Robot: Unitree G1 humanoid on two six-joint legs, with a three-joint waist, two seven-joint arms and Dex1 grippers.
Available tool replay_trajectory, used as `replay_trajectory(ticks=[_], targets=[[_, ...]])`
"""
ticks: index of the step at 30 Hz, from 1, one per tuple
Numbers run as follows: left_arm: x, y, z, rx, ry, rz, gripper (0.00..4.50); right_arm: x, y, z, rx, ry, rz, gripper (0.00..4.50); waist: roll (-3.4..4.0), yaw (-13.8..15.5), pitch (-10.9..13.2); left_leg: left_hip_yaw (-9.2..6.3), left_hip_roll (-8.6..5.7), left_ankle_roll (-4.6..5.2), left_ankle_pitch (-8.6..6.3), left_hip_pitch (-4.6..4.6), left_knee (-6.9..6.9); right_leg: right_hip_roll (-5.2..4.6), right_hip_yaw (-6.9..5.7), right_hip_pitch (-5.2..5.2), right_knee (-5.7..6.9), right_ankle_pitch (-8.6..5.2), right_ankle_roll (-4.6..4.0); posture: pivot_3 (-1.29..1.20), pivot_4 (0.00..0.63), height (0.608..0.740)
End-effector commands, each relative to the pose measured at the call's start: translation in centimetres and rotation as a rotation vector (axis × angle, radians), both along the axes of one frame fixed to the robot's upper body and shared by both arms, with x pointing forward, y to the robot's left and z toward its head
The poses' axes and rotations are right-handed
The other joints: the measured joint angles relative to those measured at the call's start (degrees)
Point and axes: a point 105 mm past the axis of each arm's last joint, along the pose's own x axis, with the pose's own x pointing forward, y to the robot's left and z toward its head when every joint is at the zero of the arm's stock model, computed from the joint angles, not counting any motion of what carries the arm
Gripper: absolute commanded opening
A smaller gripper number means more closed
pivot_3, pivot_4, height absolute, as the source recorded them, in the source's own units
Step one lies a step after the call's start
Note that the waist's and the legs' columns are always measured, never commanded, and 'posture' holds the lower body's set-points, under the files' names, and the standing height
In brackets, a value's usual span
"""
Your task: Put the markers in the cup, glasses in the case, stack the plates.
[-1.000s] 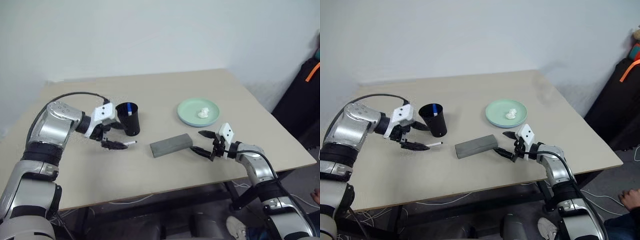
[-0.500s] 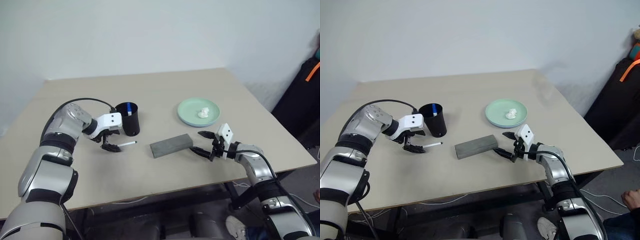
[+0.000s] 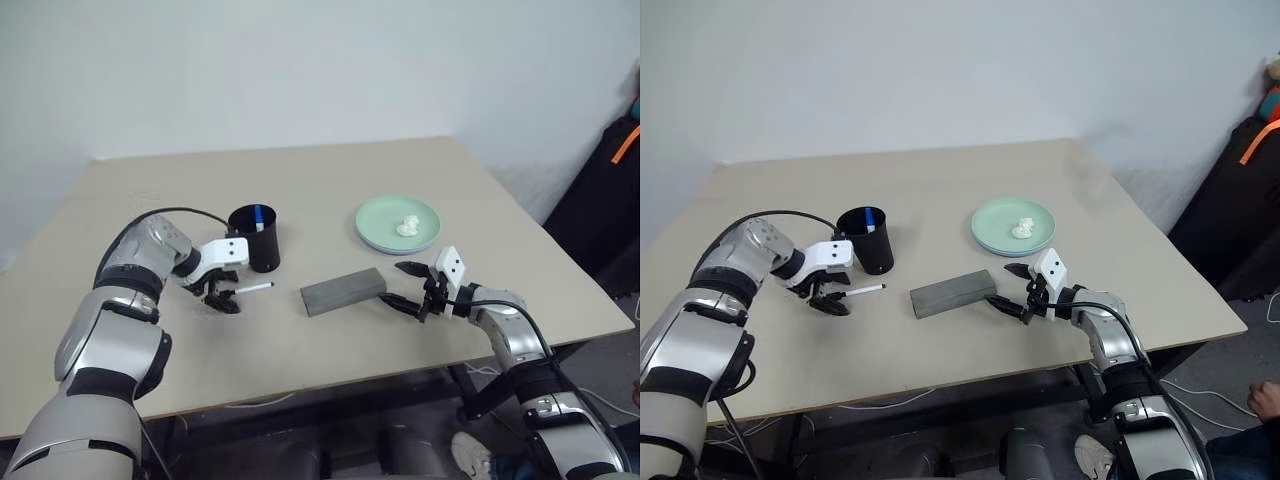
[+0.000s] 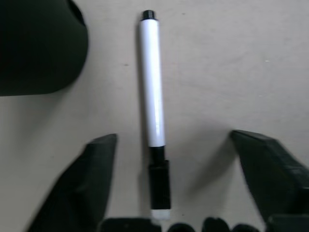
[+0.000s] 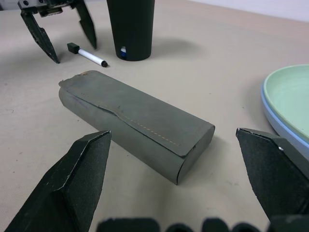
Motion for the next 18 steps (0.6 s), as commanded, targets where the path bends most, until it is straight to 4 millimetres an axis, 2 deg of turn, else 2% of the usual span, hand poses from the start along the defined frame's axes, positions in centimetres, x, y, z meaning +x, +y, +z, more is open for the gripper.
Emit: replay_trajectory(ticks=[1,8,9,14,18], targets=[[0.2,0.0,0.3,0.027,-0.010,-0.023,2.56,0.2,0.0,1.6,0.012,-0.062,0.000,4.50,0.00,0.1,0.0,-0.01,0.01,0.00,0.00,0.03,0.00,0.00,0.00,0.04,0.01,0.00,0.00,0.00,0.000,0.728],[0.0,-0.3,0.3,0.005,0.000,-0.038,0.14,0.1,-0.1,1.6,0.011,-0.062,-0.003,4.50,-0.01,0.0,0.0,0.04,0.08,0.00,0.01,0.12,0.07,0.02,-0.01,0.12,0.03,0.00,0.00,0.00,0.000,0.728],[0.0,-0.3,0.3,0.003,0.000,-0.040,0.03,0.1,-0.1,1.6,0.011,-0.062,-0.003,4.50,-0.01,0.0,0.0,0.04,0.08,0.00,0.01,0.12,0.07,0.02,-0.02,0.12,0.03,0.00,0.00,0.00,0.000,0.728],[0.0,-0.6,0.8,-0.037,-0.012,-0.060,0.03,0.1,0.0,1.6,0.011,-0.060,0.001,4.50,0.00,0.0,0.0,0.04,0.06,0.00,-0.01,0.08,0.07,0.00,-0.01,0.08,0.01,0.00,0.00,0.00,0.000,0.728],[0.3,-1.9,2.3,-0.163,-0.032,-0.073,0.03,0.1,0.0,1.5,0.009,-0.059,0.002,4.50,-0.07,0.0,0.0,0.03,0.05,0.01,-0.01,0.01,0.07,-0.01,-0.01,0.04,-0.01,0.00,0.00,0.00,0.000,0.728]])
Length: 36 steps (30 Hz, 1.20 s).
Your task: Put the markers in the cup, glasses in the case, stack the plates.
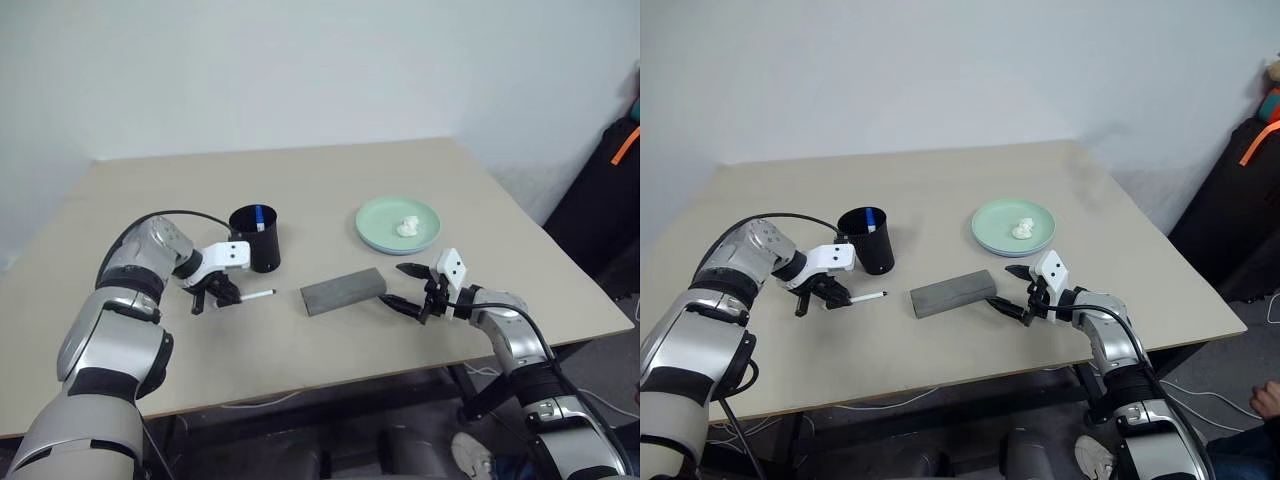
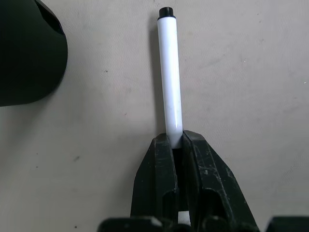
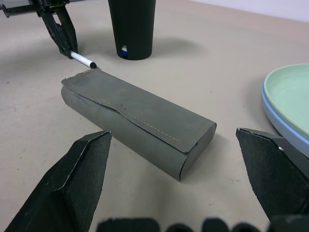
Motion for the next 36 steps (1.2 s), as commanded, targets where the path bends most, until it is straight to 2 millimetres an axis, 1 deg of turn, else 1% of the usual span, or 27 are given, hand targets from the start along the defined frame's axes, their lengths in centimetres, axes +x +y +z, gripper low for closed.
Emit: replay_trajectory(ticks=[1,5,8,13,14,16,18,19,21,23,25,27,29,33,36], targets=[[0.8,-1.4,2.5,-0.121,-0.066,-0.030,0.03,0.3,0.1,1.6,0.011,-0.056,0.008,4.50,-0.08,0.0,0.0,0.00,0.00,0.00,0.00,-0.05,0.00,0.00,0.00,-0.04,0.00,0.00,0.00,0.00,0.000,0.728],[0.8,-2.6,4.6,-0.250,-0.095,-0.077,0.03,0.3,-0.1,1.6,0.006,-0.055,0.008,4.50,-0.11,0.0,0.0,-0.02,-0.01,0.00,0.00,-0.14,0.00,-0.01,-0.01,-0.11,-0.03,0.00,0.00,0.00,0.000,0.728],[0.8,-4.0,6.6,-0.371,-0.142,-0.103,0.03,0.4,-0.2,1.5,0.004,-0.054,0.007,4.50,-0.11,0.0,0.0,-0.02,0.00,0.01,-0.03,-0.17,0.00,-0.01,-0.01,-0.13,-0.03,0.00,0.00,0.00,0.000,0.728],[-0.2,-7.4,11.4,-0.663,-0.204,-0.169,0.03,0.3,0.0,1.4,0.003,-0.051,0.012,4.50,-0.11,-0.1,0.0,-0.03,0.00,0.01,-0.06,-0.17,0.00,0.00,0.00,-0.16,-0.02,0.00,0.00,0.00,0.000,0.728],[-0.1,-8.0,12.3,-0.715,-0.222,-0.163,0.03,0.3,0.0,1.4,0.003,-0.050,0.014,4.50,-0.12,-0.1,0.0,-0.03,0.00,0.01,-0.06,-0.18,0.00,0.00,0.00,-0.16,-0.02,0.00,0.00,0.00,0.000,0.728],[0.3,-8.7,13.7,-0.787,-0.271,-0.126,0.03,0.3,0.0,1.4,0.002,-0.049,0.015,4.50,-0.11,0.0,0.0,-0.03,0.00,0.01,-0.06,-0.17,0.00,0.01,0.00,-0.16,-0.03,0.00,0.00,0.00,0.000,0.728],[2.2,-9.2,16.0,-0.886,-0.446,-0.016,0.03,0.2,0.0,1.4,0.001,-0.050,0.016,4.50,-0.11,0.0,0.0,-0.04,-0.01,0.01,-0.06,-0.05,0.00,0.00,0.00,-0.06,-0.02,0.00,0.00,0.00,0.000,0.728],[2.8,-9.2,16.6,-0.915,-0.493,0.024,0.03,0.2,-0.1,1.4,0.000,-0.051,0.016,4.50,-0.12,0.0,0.0,-0.05,-0.01,0.00,-0.06,0.00,0.01,0.00,0.00,-0.02,-0.01,0.00,0.00,0.00,0.000,0.728],[3.8,-8.9,17.9,-0.991,-0.604,0.125,0.03,0.1,-0.2,1.4,-0.002,-0.052,0.015,4.50,-0.11,0.0,0.0,-0.04,0.00,-0.01,-0.05,0.04,0.01,0.00,0.00,0.00,0.00,0.01,0.01,0.00,0.000,0.728],[4.4,-8.0,19.1,-1.095,-0.700,0.239,0.03,0.0,-0.3,1.3,-0.005,-0.051,0.015,4.50,-0.12,-0.1,0.0,-0.03,0.00,-0.03,-0.06,0.09,0.00,0.00,0.01,0.01,0.03,0.01,0.01,0.00,0.000,0.728],[4.5,-7.6,19.6,-1.142,-0.763,0.287,0.03,-0.1,-0.4,1.3,-0.009,-0.049,0.016,4.50,-0.11,-0.1,0.0,-0.03,0.03,-0.13,-0.12,0.11,0.00,0.01,0.01,-0.01,0.04,0.02,0.01,0.00,0.000,0.728],[5.0,-6.8,19.4,-1.144,-0.850,0.374,0.03,-0.1,-0.5,1.2,-0.013,-0.048,0.017,4.50,-0.09,-0.1,0.0,-0.03,0.05,-0.27,-0.19,0.15,-0.01,0.03,0.00,-0.01,0.08,0.03,0.01,0.00,0.000,0.728],[5.4,-5.7,18.8,-1.105,-0.948,0.464,0.03,0.0,-0.5,1.3,-0.015,-0.048,0.019,4.50,-0.08,-0.1,0.0,-0.03,0.05,-0.30,-0.22,0.20,-0.06,0.03,0.00,0.00,0.08,0.03,0.00,0.00,0.000,0.728],[5.6,-4.6,18.3,-1.090,-1.035,0.563,0.03,0.1,-0.4,1.4,-0.015,-0.049,0.022,4.50,-0.12,0.0,0.0,-0.02,0.03,-0.31,-0.22,0.21,-0.07,0.03,0.00,0.03,0.06,0.04,-0.01,0.00,0.000,0.728],[5.2,-3.7,17.8,-1.084,-1.093,0.644,0.03,0.1,-0.3,1.4,-0.014,-0.049,0.026,4.50,-0.14,0.1,0.0,-0.02,0.01,-0.31,-0.22,0.20,-0.06,0.00,-0.01,0.04,0.03,0.04,-0.01,0.00,0.000,0.728]])
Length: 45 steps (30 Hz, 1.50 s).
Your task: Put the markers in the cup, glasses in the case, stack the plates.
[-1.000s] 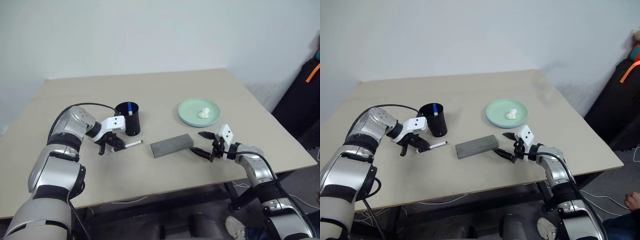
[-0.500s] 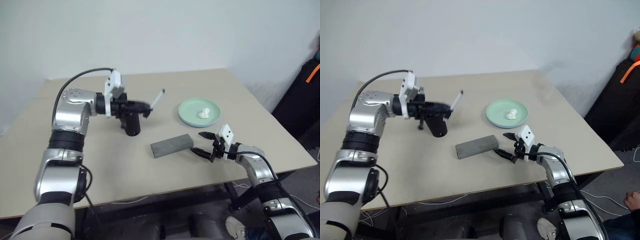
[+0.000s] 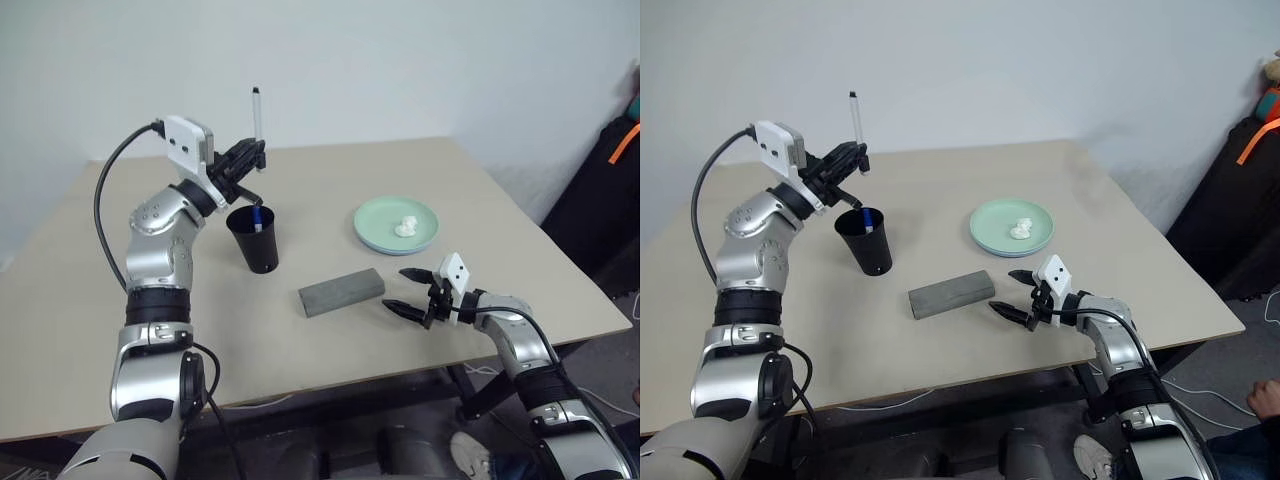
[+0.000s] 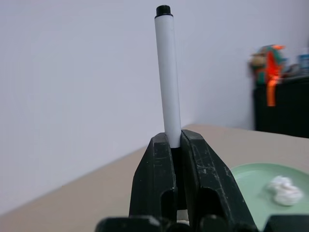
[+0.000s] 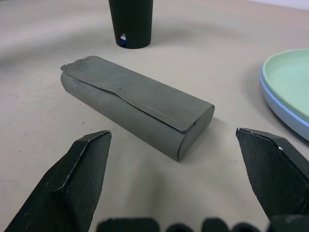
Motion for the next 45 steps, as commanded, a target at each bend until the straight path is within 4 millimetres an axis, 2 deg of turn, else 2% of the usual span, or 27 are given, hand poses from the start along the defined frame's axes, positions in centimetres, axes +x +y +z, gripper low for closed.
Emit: replay_trajectory(ticks=[1,5,9,17,25,28,34,41,45], targets=[[-0.8,0.9,2.0,-0.011,-0.108,0.089,0.03,0.6,0.3,2.0,0.007,-0.070,0.016,4.50,0.00,0.0,0.0,0.00,0.00,0.00,0.00,0.00,0.00,0.00,0.00,0.00,0.00,0.00,0.00,0.00,0.000,0.728],[-1.0,1.1,1.4,-0.015,-0.093,0.111,0.03,0.7,0.3,2.0,0.007,-0.068,0.019,4.50,0.00,0.0,0.0,0.00,0.01,-0.01,-0.02,0.00,-0.01,0.02,-0.01,0.00,-0.01,0.00,0.00,0.00,0.000,0.728],[-0.9,1.4,-1.5,0.009,-0.024,0.128,0.03,1.0,0.8,2.0,0.007,-0.068,0.028,4.50,0.00,-0.1,0.0,0.02,0.00,-0.01,-0.01,0.02,0.00,0.02,-0.01,0.02,0.00,0.00,0.00,0.00,0.000,0.728],[-0.9,1.7,-3.5,-0.001,0.022,0.135,0.03,1.0,1.0,1.9,0.010,-0.070,0.034,4.50,0.00,-0.1,0.0,0.01,0.01,-0.01,-0.01,0.01,-0.01,0.03,-0.03,0.02,-0.02,0.00,0.00,0.00,0.000,0.728],[-0.6,1.2,-4.6,0.009,0.049,0.116,0.03,0.9,1.1,1.9,0.014,-0.073,0.032,4.50,0.00,-0.1,0.0,0.01,0.01,-0.01,-0.01,0.02,-0.01,0.03,-0.04,0.02,-0.01,0.00,0.00,0.00,0.000,0.728],[-0.5,1.0,-4.7,0.002,0.052,0.109,0.83,0.9,1.1,1.9,0.015,-0.072,0.032,4.50,0.00,-0.1,0.0,0.01,0.01,-0.01,-0.01,0.01,-0.01,0.02,-0.04,0.03,-0.02,0.00,0.00,0.00,0.000,0.728],[-0.3,0.5,-4.8,-0.008,0.044,0.101,2.89,0.9,1.1,1.9,0.016,-0.075,0.031,4.50,0.00,-0.1,0.0,0.01,0.01,-0.01,-0.01,0.01,-0.01,0.02,-0.04,0.02,-0.02,0.00,0.00,0.00,0.000,0.728],[-0.5,0.2,-4.6,-0.020,0.032,0.089,2.89,0.8,1.0,1.9,0.017,-0.074,0.031,4.50,0.00,-0.1,0.0,0.01,0.01,-0.01,-0.01,0.01,-0.01,0.02,-0.04,0.02,-0.02,0.00,0.00,0.00,0.000,0.728],[-1.1,0.4,-3.2,-0.098,0.020,0.043,2.89,0.8,0.7,1.9,0.015,-0.071,0.030,4.50,-0.01,-0.1,0.0,0.01,0.01,-0.01,-0.01,0.00,-0.01,0.02,-0.04,0.02,-0.03,0.00,0.00,0.00,0.000,0.728]])
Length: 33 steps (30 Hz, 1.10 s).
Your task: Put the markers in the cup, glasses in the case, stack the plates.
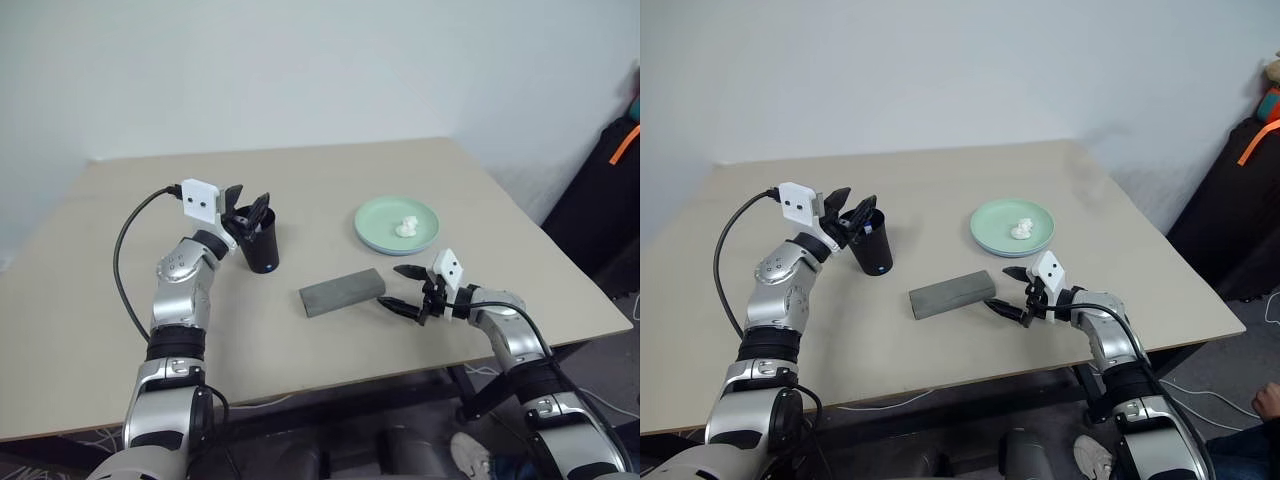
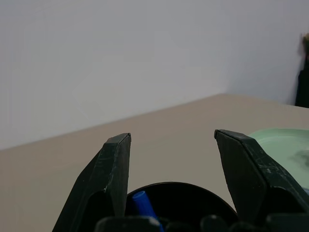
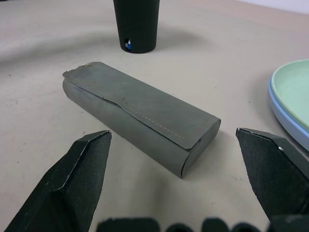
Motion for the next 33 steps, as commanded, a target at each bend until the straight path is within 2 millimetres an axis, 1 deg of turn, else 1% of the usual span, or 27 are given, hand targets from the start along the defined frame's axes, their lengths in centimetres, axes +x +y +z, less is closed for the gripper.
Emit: replay_trajectory(ticks=[1,6,8,10,11,12,15,16,18,19,21,23,26,29,33], targets=[[-0.7,-0.4,3.9,-0.072,-0.104,-0.067,2.89,0.4,-0.2,1.7,0.018,-0.063,0.003,4.50,0.00,0.0,0.0,0.00,0.00,0.00,0.00,-0.01,0.00,0.00,0.00,0.00,0.00,0.00,0.00,0.00,0.000,0.728],[-1.3,-0.4,4.4,-0.100,-0.101,-0.099,2.89,0.6,-0.3,1.8,0.020,-0.064,-0.005,4.50,0.00,0.0,0.0,0.00,0.00,0.00,0.00,0.00,0.00,0.00,0.00,0.00,0.00,0.00,0.00,0.00,0.000,0.728],[-3.4,-1.3,4.4,-0.098,-0.073,-0.225,2.89,1.1,-0.9,2.8,0.040,-0.085,-0.033,4.50,0.03,-0.2,0.0,0.00,0.00,0.01,0.00,0.00,0.00,0.01,0.00,0.00,0.00,0.00,0.00,0.00,0.000,0.728],[-6.6,-2.0,2.4,-0.060,0.021,-0.360,2.89,1.6,-1.6,3.9,0.054,-0.105,-0.056,4.50,0.06,-0.6,0.0,0.07,0.04,-0.03,-0.05,0.01,-0.03,0.03,0.03,-0.06,0.01,-0.01,0.00,0.00,0.000,0.728],[-7.5,-2.1,1.7,-0.047,0.057,-0.390,2.89,1.7,-1.7,4.2,0.056,-0.108,-0.059,4.50,0.08,-0.6,0.0,0.14,0.10,-0.07,-0.11,0.04,-0.09,0.06,0.06,-0.09,-0.01,-0.01,-0.01,0.00,0.000,0.728],[-8.7,-2.2,0.6,-0.026,0.109,-0.425,2.89,1.7,-2.1,4.5,0.056,-0.109,-0.062,4.50,0.10,-0.4,0.0,0.13,0.15,-0.09,-0.19,0.06,-0.10,0.09,0.04,-0.08,0.00,-0.04,-0.01,0.00,0.000,0.728],[-10.3,-2.6,-1.0,0.002,0.187,-0.470,2.89,1.8,-2.8,4.8,0.056,-0.106,-0.069,4.50,0.07,0.0,0.0,0.08,0.22,-0.10,-0.19,0.04,-0.09,0.15,-0.03,-0.08,-0.04,-0.06,-0.04,0.00,0.000,0.728],[-10.8,-2.4,-2.0,0.025,0.222,-0.469,2.89,1.9,-3.3,5.0,0.054,-0.103,-0.076,4.50,0.05,0.2,0.0,0.06,0.23,-0.11,-0.19,0.04,-0.09,0.15,-0.05,-0.06,-0.06,-0.07,-0.05,0.00,0.000,0.728],[-11.3,-2.5,-3.4,0.058,0.265,-0.462,2.89,2.1,-4.3,5.3,0.051,-0.095,-0.086,4.50,0.09,0.1,0.0,0.03,0.23,-0.27,-0.27,0.05,-0.08,0.13,-0.08,0.03,-0.10,-0.13,-0.16,0.00,0.000,0.728],[-11.3,-2.6,-3.7,0.067,0.275,-0.459,2.89,2.1,-4.6,5.4,0.050,-0.091,-0.088,4.50,0.10,0.1,0.0,0.06,0.22,-0.31,-0.29,0.05,-0.08,0.10,-0.07,0.05,-0.13,-0.14,-0.16,0.00,0.000,0.728],[-11.1,-1.6,-4.7,0.089,0.287,-0.410,2.89,1.9,-4.8,5.8,0.063,-0.073,-0.078,4.50,0.10,0.0,0.0,0.11,0.19,-0.29,-0.29,0.05,-0.08,0.08,-0.06,0.05,-0.15,-0.14,-0.15,0.00,0.000,0.728],[-10.9,-1.1,-5.2,0.104,0.283,-0.378,2.89,1.8,-5.1,6.2,0.066,-0.063,-0.068,4.50,0.10,-0.1,0.0,0.13,0.21,-0.29,-0.28,0.06,-0.08,0.09,-0.07,0.04,-0.14,-0.14,-0.15,0.00,0.000,0.728],[-10.6,-0.5,-5.9,0.106,0.274,-0.327,2.89,1.8,-5.3,6.2,0.066,-0.051,-0.071,4.50,0.12,-0.1,0.0,0.14,0.29,-0.15,-0.21,0.07,-0.09,0.17,-0.07,-0.04,-0.10,-0.14,-0.15,0.00,0.000,0.728],[-10.6,-0.3,-6.2,0.112,0.267,-0.292,2.89,1.5,-5.3,6.1,0.069,-0.038,-0.071,4.50,0.12,0.0,0.0,0.14,0.36,-0.16,-0.22,0.06,-0.11,0.23,-0.09,-0.06,-0.11,-0.13,-0.15,0.00,0.000,0.728],[-11.2,-0.4,-6.8,0.101,0.276,-0.272,2.89,1.3,-5.1,5.8,0.067,-0.027,-0.069,4.50,0.12,0.0,0.0,0.16,0.34,-0.16,-0.23,0.06,-0.11,0.18,-0.08,-0.04,-0.15,-0.13,-0.14,0.00,0.000,0.728]])
